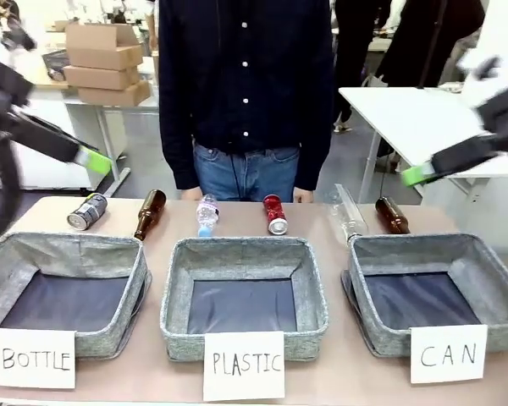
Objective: Sort the can waste into the basket.
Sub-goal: Pick up the can waste from the table and place it in the right Fabric basket.
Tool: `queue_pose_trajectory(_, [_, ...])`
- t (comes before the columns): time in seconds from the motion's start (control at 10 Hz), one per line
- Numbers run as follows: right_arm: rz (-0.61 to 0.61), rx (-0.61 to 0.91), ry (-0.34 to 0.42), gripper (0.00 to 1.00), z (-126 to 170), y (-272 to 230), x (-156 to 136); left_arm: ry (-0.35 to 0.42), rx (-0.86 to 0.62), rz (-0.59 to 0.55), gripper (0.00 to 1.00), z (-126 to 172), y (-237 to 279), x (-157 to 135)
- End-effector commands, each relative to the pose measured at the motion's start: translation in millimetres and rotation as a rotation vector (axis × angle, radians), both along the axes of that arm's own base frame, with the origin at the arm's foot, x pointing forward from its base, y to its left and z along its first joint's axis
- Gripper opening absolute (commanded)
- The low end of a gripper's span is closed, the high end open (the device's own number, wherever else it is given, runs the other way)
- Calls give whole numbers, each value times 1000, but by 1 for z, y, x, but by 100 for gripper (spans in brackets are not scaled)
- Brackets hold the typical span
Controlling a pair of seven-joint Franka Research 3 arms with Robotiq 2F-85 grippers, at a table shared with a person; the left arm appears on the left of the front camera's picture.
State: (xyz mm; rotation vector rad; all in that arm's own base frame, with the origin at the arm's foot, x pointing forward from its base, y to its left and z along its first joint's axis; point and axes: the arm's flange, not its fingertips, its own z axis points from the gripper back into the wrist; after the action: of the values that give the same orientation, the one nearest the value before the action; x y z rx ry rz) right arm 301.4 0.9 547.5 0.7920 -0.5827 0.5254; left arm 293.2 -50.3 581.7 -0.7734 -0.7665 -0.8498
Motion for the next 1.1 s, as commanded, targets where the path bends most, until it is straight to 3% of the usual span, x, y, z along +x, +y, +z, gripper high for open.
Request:
queue_pose_trajectory(0.0, [-103, 629, 426, 100, -8, -59, -5, 176, -584, -69, 100, -26, 55, -10])
queue_pose_trajectory(0.2, [-177, 743, 433, 100, -28, -85, -9, 202, -712, -33, 100, -52, 73, -3])
queue_pose_trajectory(0.3, [-210, 767, 376, 100, -34, -91, -13, 236, -752, -4, 100, -63, 77, 7])
queue_pose_trajectory(0.4, [-275, 713, 308, 100, -35, -89, -18, 308, -721, 106, 100, -71, 78, 18])
queue_pose_trajectory(0.5, [-368, 476, 153, 100, -32, -72, -22, 173, -671, -38, 100, -27, 105, 14])
queue_pose_trajectory(0.6, [-159, 699, 336, 100, -29, -118, -6, 173, -671, -38, 100, -27, 105, 14])
queue_pose_trajectory(1.0, [-159, 699, 336, 100, -29, -118, -6, 173, -671, -38, 100, -27, 105, 14])
